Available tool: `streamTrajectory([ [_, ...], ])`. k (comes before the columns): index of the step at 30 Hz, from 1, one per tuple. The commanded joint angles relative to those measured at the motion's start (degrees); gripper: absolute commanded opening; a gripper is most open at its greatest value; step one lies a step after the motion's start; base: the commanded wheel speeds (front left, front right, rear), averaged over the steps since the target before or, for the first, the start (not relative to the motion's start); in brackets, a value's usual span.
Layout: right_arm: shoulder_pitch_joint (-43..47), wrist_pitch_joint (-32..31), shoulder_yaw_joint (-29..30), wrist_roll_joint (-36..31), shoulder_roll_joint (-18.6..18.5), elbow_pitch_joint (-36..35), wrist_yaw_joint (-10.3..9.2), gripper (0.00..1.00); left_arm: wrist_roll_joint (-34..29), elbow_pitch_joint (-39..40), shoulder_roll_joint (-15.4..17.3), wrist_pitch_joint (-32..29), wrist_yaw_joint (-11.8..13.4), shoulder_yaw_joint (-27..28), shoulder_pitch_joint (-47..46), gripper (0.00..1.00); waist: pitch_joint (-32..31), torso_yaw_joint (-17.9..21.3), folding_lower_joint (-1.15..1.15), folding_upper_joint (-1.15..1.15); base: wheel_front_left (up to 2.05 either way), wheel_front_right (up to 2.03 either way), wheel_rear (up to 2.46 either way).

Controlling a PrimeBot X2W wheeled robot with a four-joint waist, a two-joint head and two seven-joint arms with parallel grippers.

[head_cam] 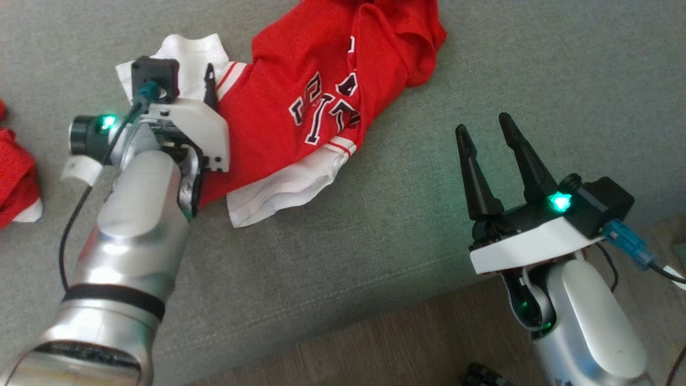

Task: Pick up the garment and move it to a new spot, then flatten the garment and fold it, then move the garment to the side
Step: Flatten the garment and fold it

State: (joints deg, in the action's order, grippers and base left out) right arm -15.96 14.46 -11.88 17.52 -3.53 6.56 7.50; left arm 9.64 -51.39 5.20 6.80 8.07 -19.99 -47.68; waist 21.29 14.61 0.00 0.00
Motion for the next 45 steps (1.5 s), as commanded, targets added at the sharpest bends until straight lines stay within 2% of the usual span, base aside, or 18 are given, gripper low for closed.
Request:
streamTrajectory([
  [1, -0.89, 0.53, -1.34, 0.49, 0.65, -2.05, -0.01, 1.0, -0.53, -0.34, 1.89, -0.5, 0.3, 0.96, -2.54, 1.0, 0.27, 0.45, 0.0, 0.0, 0.0, 0.0, 0.0],
  [3, -0.87, 0.53, -1.34, 0.84, 0.65, -2.02, -0.01, 1.0, -0.48, -2.69, 1.86, -1.51, -0.25, 0.59, -3.55, 1.0, 0.28, 0.64, 0.0, 0.0, 0.0, 0.0, 0.0],
  [4, -0.86, 0.53, -1.34, 0.98, 0.65, -2.02, -0.01, 1.0, -0.39, -3.68, 1.81, -1.94, -0.71, 0.39, -3.95, 0.81, 0.28, 0.71, 0.0, 0.0, 0.0, 0.0, 0.0],
  [5, -0.87, 0.53, -1.35, 1.11, 0.65, -2.02, -0.01, 1.0, -0.32, -4.49, 1.77, -2.14, -1.11, 0.21, -4.33, 0.04, 0.27, 0.78, 0.0, 0.0, 0.0, 0.0, 0.0],
  [6, -0.9, 0.53, -1.39, 1.22, 0.65, -2.0, -0.01, 1.0, -0.24, -5.15, 1.76, -2.11, -1.4, 0.1, -4.68, 0.0, 0.28, 0.85, 0.0, 0.0, 0.0, 0.0, 0.0],
  [10, -1.09, 0.53, -1.48, 1.51, 0.65, -2.02, -0.01, 1.0, 0.03, -6.09, 2.16, -0.69, -2.0, 0.12, -6.37, 0.0, 0.48, 1.07, 0.0, 0.0, 0.0, 0.0, 0.0],
  [15, -1.78, 0.53, -1.79, 1.82, 0.65, -2.38, -0.01, 1.0, -0.29, -5.8, 4.62, 1.93, -2.63, 0.28, -13.8, 0.0, 1.85, 1.76, 0.0, 0.0, 0.0, 0.0, 0.0],
  [22, -4.04, 0.53, -4.46, 3.32, 0.65, -2.86, -0.01, 1.0, -3.97, -7.04, 10.14, -2.48, -4.74, -2.38, -27.06, 0.0, 4.47, 4.31, 0.0, 0.0, 0.0, 0.0, 0.0],
  [26, -5.47, 0.53, -5.98, 4.82, 0.65, -3.26, -0.01, 1.0, -5.46, -9.3, 13.28, -3.69, -4.56, -3.12, -32.18, 0.0, 6.28, 6.19, 0.0, 0.0, 0.0, 0.0, 0.0],
  [29, -6.29, 0.53, -6.46, 5.59, 0.65, -3.53, -0.01, 1.0, -5.89, -11.73, 13.79, -3.68, -4.1, -3.61, -33.62, 0.01, 7.26, 6.78, 0.0, 0.0, 0.0, 0.0, 0.0],
  [30, -6.5, 0.53, -6.5, 5.75, 0.65, -3.54, -0.01, 1.0, -5.8, -12.49, 13.57, -3.57, -3.83, -3.64, -33.66, 0.87, 7.47, 6.78, 0.0, 0.0, 0.0, 0.0, 0.0],
  [31, -6.73, 0.53, -6.48, 5.88, 0.65, -3.5, -0.01, 1.0, -5.73, -13.12, 13.42, -3.22, -3.62, -3.69, -33.72, 1.0, 7.65, 6.75, 0.0, 0.0, 0.0, 0.0, 0.0],
  [38, -8.15, 0.53, -3.6, 5.28, 0.65, -1.65, -0.01, 1.0, -3.14, -13.66, 10.43, 4.31, -2.5, -2.37, -33.13, 1.0, 7.03, 2.95, 0.0, 0.0, 0.0, 0.0, 0.0],
  [45, -8.88, 0.53, 1.49, 2.53, 0.65, 2.22, -0.01, 1.0, 1.25, -7.13, 6.03, 8.09, -3.9, 0.0, -26.63, 1.0, 2.9, -4.17, 0.0, 0.0, 0.0, 0.0, 0.0],
])
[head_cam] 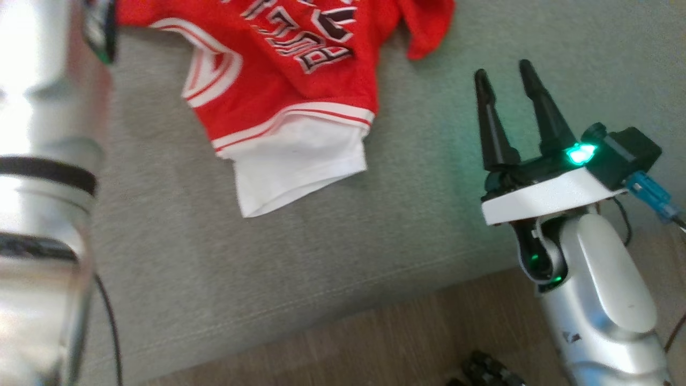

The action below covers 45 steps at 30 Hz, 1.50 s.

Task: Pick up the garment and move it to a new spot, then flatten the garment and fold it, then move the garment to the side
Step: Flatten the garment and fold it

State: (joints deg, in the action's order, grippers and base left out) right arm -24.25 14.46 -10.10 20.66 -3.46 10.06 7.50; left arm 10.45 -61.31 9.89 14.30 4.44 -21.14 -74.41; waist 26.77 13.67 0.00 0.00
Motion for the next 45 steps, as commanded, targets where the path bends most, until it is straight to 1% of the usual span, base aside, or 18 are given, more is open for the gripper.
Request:
streamTrajectory([
  [1, -0.6, 0.53, 0.61, -1.09, 0.58, -0.61, -0.01, 1.0, 1.13, 5.58, 0.83, 0.63, -0.46, 1.73, 1.96, 1.0, -3.35, -4.22, 0.0, 0.0, 0.0, 0.0, 0.0],
  [3, -0.57, 0.53, 2.53, -1.38, 0.58, 0.67, -0.01, 1.0, 2.43, 12.49, 0.06, 0.66, -0.53, 3.21, 6.93, 1.0, -5.0, -6.14, 0.0, 0.0, 0.0, 0.0, 0.0],
  [7, 0.25, 0.53, 6.29, -1.38, 0.58, 3.6, -0.01, 1.0, 3.85, 25.9, -1.9, 0.68, -0.72, 5.25, 20.4, 1.0, -8.31, -9.84, 0.0, 0.0, 0.0, 0.0, 0.0],
  [8, 0.25, 0.53, 6.29, -1.38, 0.58, 3.6, -0.01, 1.0, 3.85, 25.9, -1.9, 0.68, -0.72, 5.25, 20.4, 1.0, -8.31, -9.84, 0.0, 0.0, 0.0, 0.0, 0.0],
  [12, 1.61, 0.53, 7.86, -1.86, 0.58, 6.12, -0.01, 1.0, 3.98, 37.09, -3.94, 0.69, -0.33, 6.69, 33.79, 1.0, -10.71, -12.71, 0.0, 0.0, 0.0, 0.0, 0.0],
  [15, 2.77, 0.53, 8.32, -3.26, 0.58, 7.43, -0.01, 1.0, 4.69, 43.25, -5.61, 0.69, 0.08, 7.62, 43.14, 1.0, -11.9, -14.25, 0.0, 0.0, 0.0, 0.0, 0.0],
  [18, 3.46, 0.53, 9.09, -4.76, 0.58, 8.48, -0.01, 1.0, 5.48, 47.39, -6.56, 0.69, -0.02, 7.69, 49.93, 1.0, -12.46, -15.47, 0.0, 0.0, 0.0, 0.0, 0.0],
  [20, 3.47, 0.53, 9.45, -6.41, 0.58, 9.31, -0.01, 1.0, 5.66, 48.87, -6.82, 0.69, 0.13, 7.54, 52.87, 1.0, -12.63, -16.13, 0.0, 0.0, 0.0, 0.0, 0.0],
  [25, 1.62, 0.14, 10.91, -11.8, 0.58, 12.94, -0.01, 1.0, 6.06, 50.62, -6.98, 0.69, -0.24, 5.31, 55.61, 1.0, -12.15, -17.31, 0.0, 0.0, 0.0, 0.0, 0.0],
  [29, -1.56, -2.21, 12.24, -18.33, 0.11, 17.16, -0.01, 1.0, 6.58, 51.42, -7.0, 0.7, 0.25, 4.23, 55.43, 1.0, -11.12, -18.08, 0.0, 0.0, 0.0, 0.0, 0.0],
  [33, -5.42, -4.52, 12.92, -23.34, -1.4, 21.44, -0.01, 1.0, 7.33, 51.98, -7.0, 0.7, 0.58, 3.33, 54.96, 1.0, -9.86, -18.81, 0.0, 0.0, 0.0, 0.0, 0.0],
  [37, -9.08, -5.3, 13.45, -26.33, -2.61, 25.17, -0.01, 1.0, 7.95, 52.11, -7.01, 0.7, 0.71, 2.39, 54.44, 1.0, -8.56, -19.38, 0.0, 0.0, 0.0, 0.0, 0.0],
  [45, -14.7, -4.71, 14.02, -28.58, -4.17, 31.45, -0.01, 1.0, 8.68, 52.23, -7.01, 0.7, 0.83, 0.69, 52.95, 1.0, -6.03, -20.57, 0.0, 0.0, 0.0, 0.0, 0.0],
])
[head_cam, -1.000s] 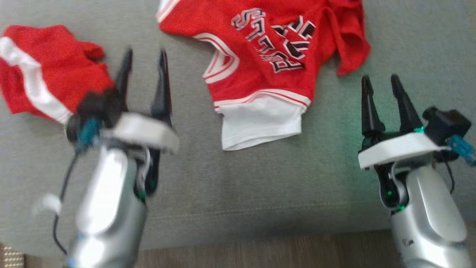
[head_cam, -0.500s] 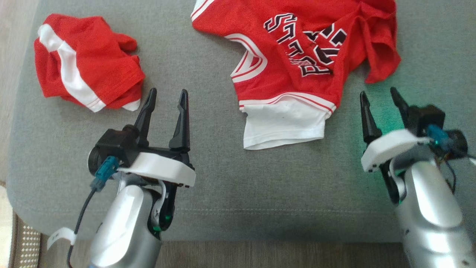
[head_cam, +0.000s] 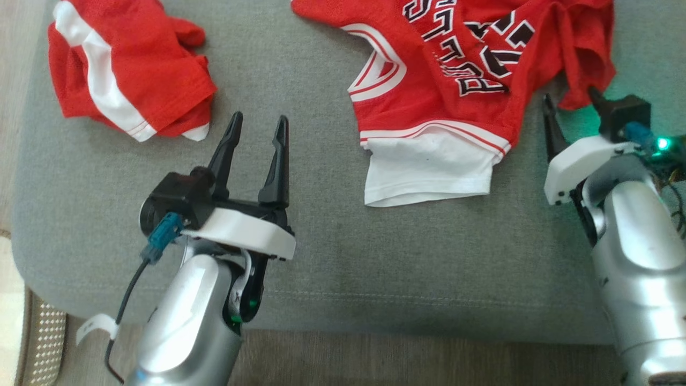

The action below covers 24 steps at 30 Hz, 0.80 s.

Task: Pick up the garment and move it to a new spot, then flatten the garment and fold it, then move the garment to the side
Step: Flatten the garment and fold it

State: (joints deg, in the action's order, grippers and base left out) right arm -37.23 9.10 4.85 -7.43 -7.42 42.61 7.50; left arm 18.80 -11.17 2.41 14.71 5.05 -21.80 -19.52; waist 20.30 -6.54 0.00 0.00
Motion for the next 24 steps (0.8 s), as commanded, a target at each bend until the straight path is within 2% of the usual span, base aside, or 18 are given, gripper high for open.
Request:
streamTrajectory([
  [1, -2.26, 0.77, -0.89, -0.69, -0.43, -0.39, -0.01, 1.0, 0.41, 2.0, 0.47, 0.29, 0.19, 1.17, -2.14, 1.0, 0.65, -0.51, 0.0, 0.0, 0.0, 0.0, 0.0],
  [4, -3.48, 1.33, -1.05, -0.93, -0.76, 1.46, -0.01, 1.0, 0.66, 1.75, 0.47, 0.29, 0.2, 0.78, -2.57, 1.0, 0.97, -0.82, 0.0, 0.0, 0.0, 0.0, 0.0],
  [5, -3.78, 1.48, -1.13, -0.96, -0.81, 1.99, -0.01, 0.87, 0.72, 1.65, 0.47, 0.29, 0.22, 0.69, -2.64, 1.0, 1.01, -0.85, 0.0, 0.0, 0.0, 0.0, 0.0],
  [6, -4.04, 1.56, -1.21, -1.06, -0.88, 2.52, -0.01, 0.47, 0.76, 1.54, 0.47, 0.29, 0.24, 0.64, -2.68, 1.0, 1.01, -0.83, 0.0, 0.0, 0.0, 0.0, 0.0],
  [7, -4.04, 1.56, -1.21, -1.06, -0.88, 2.52, -0.01, 0.47, 0.76, 1.54, 0.47, 0.29, 0.24, 0.64, -2.68, 1.0, 1.01, -0.83, 0.0, 0.0, 0.0, 0.0, 0.0],
  [8, -4.21, 1.64, -1.3, -1.26, -1.0, 2.96, -0.01, 0.0, 0.78, 1.44, 0.47, 0.29, 0.26, 0.62, -2.68, 1.0, 0.96, -0.78, 0.0, 0.0, 0.0, 0.0, 0.0],
  [17, -3.4, 1.85, -2.99, -4.87, -2.68, 3.96, -0.01, 0.0, 0.78, -0.34, 0.47, 0.29, -0.4, 0.61, -1.92, 1.0, -1.77, 2.44, 0.0, 0.0, 0.0, 0.0, 0.0],
  [24, -1.46, -1.08, -7.73, -6.74, -8.02, 1.86, -0.01, 0.0, 1.84, -3.93, 0.47, 0.29, -1.77, -2.12, -1.2, 1.0, -4.19, 5.63, 0.0, 0.0, 0.0, 0.0, 0.0],
])
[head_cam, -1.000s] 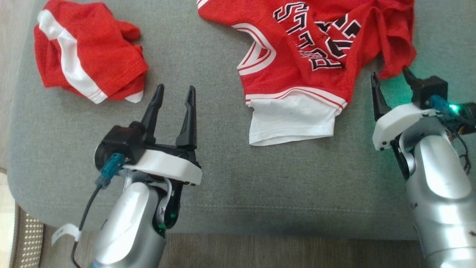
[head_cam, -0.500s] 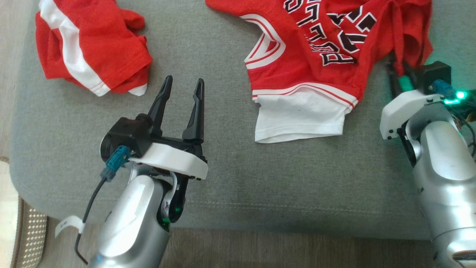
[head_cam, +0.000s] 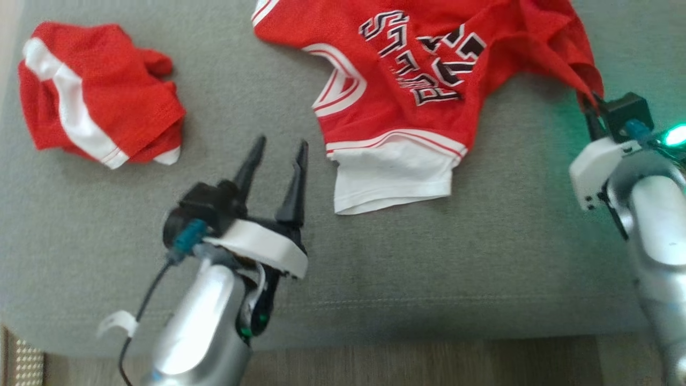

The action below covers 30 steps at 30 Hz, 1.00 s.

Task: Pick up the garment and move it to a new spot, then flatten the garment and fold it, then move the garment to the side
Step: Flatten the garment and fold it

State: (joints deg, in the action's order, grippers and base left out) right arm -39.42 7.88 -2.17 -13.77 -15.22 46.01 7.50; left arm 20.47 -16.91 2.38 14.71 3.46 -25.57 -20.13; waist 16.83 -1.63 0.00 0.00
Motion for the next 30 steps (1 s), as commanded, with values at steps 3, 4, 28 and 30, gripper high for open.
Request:
streamTrajectory([
  [3, 1.85, -1.37, -2.59, -0.54, -2.8, -2.44, -0.01, 0.0, 0.79, -1.75, 0.5, 0.29, -0.82, -0.5, -0.16, 1.0, -1.6, 1.82, 0.0, 0.0, 0.0, 0.0, 0.0],
  [4, 2.12, -1.68, -3.1, -0.34, -3.45, -2.81, -0.01, 0.0, 1.07, -3.26, 0.5, 0.29, -1.01, -1.26, -0.11, 1.0, -1.8, 2.15, 0.0, 0.0, 0.0, 0.0, 0.0],
  [28, 2.28, -2.62, -8.16, 2.76, -4.91, -5.97, -0.01, 0.0, 14.97, -22.47, 0.5, -2.67, -0.42, -12.42, -7.93, 1.0, -1.34, 6.31, 0.0, 0.0, 0.0, 0.0, 0.0],
  [30, 2.04, -2.49, -8.31, 2.79, -4.85, -5.87, -0.01, 0.0, 15.9, -23.17, 0.5, -3.39, -0.14, -13.41, -8.36, 1.0, -1.27, 6.46, 0.0, 0.0, 0.0, 0.0, 0.0],
])
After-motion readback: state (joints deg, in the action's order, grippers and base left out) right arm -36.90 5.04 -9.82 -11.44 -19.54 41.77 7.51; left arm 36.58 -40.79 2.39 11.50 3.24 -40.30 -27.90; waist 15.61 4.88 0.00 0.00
